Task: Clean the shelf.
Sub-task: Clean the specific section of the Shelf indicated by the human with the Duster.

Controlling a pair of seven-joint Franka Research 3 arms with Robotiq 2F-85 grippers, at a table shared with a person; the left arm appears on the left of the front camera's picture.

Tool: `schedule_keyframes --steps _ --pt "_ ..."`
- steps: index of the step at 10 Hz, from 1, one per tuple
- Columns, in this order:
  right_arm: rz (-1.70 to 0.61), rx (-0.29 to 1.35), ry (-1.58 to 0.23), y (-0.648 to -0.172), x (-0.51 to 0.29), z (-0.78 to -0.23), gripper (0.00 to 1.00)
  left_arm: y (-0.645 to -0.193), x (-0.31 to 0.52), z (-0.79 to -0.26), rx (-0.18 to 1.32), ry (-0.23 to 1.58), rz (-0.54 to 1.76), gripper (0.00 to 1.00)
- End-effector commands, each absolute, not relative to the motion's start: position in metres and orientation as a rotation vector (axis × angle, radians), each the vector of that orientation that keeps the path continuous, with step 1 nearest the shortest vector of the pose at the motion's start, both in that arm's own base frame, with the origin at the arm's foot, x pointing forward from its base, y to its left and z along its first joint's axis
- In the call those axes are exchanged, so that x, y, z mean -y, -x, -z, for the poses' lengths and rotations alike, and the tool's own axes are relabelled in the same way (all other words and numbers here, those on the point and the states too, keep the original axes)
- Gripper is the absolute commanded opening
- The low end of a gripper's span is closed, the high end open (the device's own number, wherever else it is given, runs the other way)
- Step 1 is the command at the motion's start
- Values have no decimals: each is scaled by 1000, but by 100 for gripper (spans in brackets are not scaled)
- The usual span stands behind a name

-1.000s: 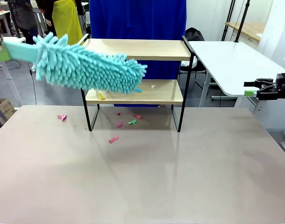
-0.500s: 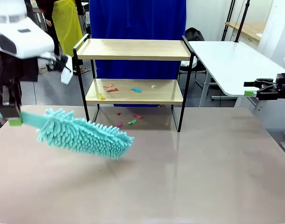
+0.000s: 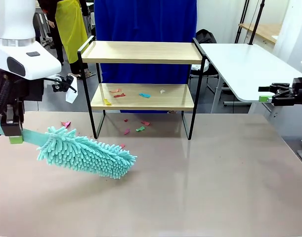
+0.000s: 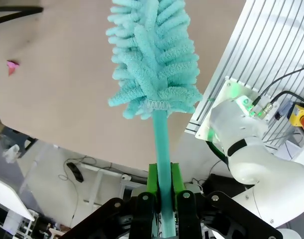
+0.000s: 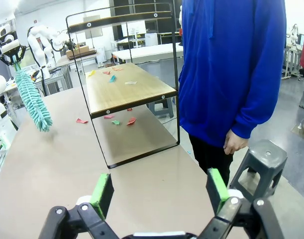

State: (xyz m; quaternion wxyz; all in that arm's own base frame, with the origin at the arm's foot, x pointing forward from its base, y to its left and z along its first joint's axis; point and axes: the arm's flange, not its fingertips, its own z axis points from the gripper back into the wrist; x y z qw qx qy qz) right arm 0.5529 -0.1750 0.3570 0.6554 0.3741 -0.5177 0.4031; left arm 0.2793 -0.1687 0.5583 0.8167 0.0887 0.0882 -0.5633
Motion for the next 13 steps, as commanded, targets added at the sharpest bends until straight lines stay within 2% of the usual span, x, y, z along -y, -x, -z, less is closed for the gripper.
schedule_keyframes --steps 1,13 --pt "-917 1177 -839 -550 172 -360 100 -276 167 -564 -185 -190 1200 13" --pt "-917 1177 -839 -550 172 -360 100 -276 167 -564 -185 -190 1200 13"
